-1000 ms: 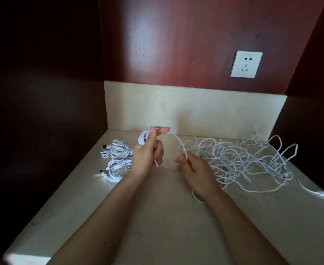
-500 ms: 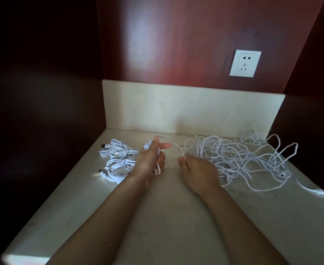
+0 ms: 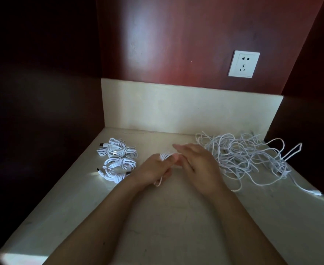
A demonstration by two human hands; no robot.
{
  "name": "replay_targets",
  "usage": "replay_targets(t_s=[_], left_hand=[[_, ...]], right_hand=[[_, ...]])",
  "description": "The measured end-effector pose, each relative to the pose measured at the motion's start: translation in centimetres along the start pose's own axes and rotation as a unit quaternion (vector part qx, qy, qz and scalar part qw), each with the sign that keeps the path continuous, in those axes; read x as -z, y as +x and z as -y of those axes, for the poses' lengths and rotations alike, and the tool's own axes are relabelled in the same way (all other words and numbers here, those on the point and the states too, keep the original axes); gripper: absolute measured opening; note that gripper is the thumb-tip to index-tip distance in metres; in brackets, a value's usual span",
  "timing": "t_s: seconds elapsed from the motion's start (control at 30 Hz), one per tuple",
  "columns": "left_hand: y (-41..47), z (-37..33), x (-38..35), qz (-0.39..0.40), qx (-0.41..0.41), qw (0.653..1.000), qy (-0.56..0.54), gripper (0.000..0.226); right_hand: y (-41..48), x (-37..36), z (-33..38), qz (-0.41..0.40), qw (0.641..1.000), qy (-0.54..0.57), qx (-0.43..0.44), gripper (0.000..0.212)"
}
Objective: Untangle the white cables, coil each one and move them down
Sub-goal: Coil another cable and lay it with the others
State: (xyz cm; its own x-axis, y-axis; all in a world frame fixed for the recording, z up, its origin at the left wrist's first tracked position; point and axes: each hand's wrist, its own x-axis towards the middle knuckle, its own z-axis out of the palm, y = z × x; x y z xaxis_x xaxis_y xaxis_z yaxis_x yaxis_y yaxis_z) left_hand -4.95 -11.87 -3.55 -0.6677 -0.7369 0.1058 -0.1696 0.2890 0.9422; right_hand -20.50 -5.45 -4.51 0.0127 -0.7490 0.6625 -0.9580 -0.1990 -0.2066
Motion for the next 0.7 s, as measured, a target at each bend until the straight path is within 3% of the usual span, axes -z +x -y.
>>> replay_targets(t_s=[0.07,0.17,0.33,0.43,0.57,0.7], left_hand=[[-0.1,-0.1,0.2,0.028,0.024,0.999,-0.017,0.035],[-0.1,0.0,1.0,0.057,0.039,0.998,0.004,0.023],[-0.3,0.0,1.2,0.114,0.019,0.993,0.030,0.024],[-0.1,0.0,1.0,0.122,-0.003,0.991,0.047,0.023],[-0.1,-0.3,0.6,0.140,-0.009,0.987,0.075,0.030],[-0.2,-0.2,0.7,0.128,-0.008,0.988,0.088,0.020]], right_hand=[[0.0,-0.5,0.0,0.031,0.999,0.027,0.029,0.032],[-0.1,-0.7,0.2,0.024,0.988,0.151,-0.013,0.020],[0.2,-0.1,1.4,0.035,0.914,0.381,-0.135,0.015],[0.2,0.2,1.6,0.061,0.895,0.412,-0.160,0.018],[0.1,0.2,2.3,0.102,0.906,0.389,-0.133,0.024],[0.4,1.1,2.7,0.121,0.855,0.483,-0.146,0.016]])
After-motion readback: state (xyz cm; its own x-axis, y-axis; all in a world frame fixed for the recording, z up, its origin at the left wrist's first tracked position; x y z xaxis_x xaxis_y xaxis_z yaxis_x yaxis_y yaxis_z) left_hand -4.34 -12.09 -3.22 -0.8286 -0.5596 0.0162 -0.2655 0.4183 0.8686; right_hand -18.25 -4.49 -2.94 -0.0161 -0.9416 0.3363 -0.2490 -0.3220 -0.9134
